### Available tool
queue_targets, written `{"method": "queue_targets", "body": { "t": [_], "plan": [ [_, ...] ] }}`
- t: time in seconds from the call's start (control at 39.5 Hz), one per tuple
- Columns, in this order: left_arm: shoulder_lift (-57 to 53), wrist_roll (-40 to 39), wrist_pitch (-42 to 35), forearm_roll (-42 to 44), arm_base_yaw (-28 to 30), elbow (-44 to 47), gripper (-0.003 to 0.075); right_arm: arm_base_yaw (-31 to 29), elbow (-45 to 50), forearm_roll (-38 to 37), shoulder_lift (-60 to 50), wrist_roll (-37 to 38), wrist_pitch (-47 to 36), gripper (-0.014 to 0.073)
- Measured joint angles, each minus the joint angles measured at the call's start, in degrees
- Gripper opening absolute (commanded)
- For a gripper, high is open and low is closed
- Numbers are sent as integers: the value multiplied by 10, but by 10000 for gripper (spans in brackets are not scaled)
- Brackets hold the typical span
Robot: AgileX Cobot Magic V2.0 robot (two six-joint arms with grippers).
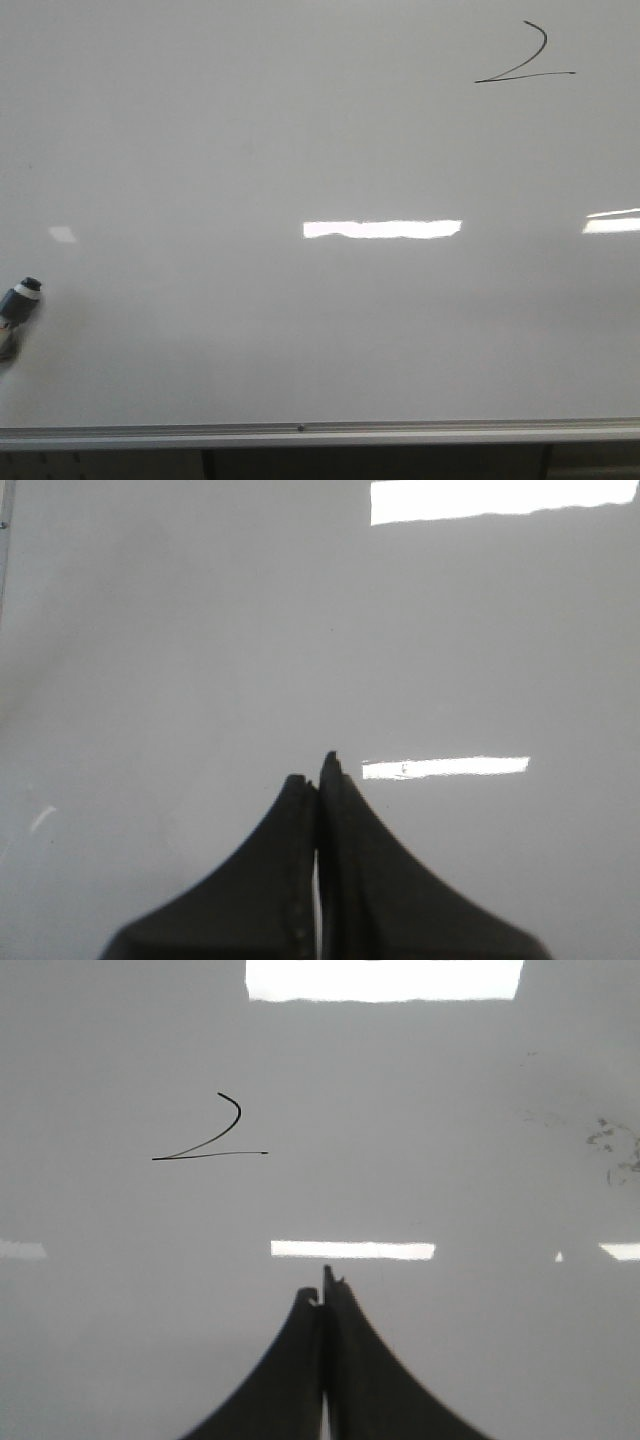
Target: Write number 2 on whiteboard
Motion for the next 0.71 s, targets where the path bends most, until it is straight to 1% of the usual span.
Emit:
{"method": "queue_targets", "body": {
  "t": [0.3,0.53,0.71],
  "plan": [
    [0,0,0,0,0,0,-20,0,0,-3,0,1,20,-69],
    [0,0,0,0,0,0,-20,0,0,-32,0,18,23,-69],
    [0,0,0,0,0,0,-20,15,0,-56,0,31,23,-69]
  ]
}}
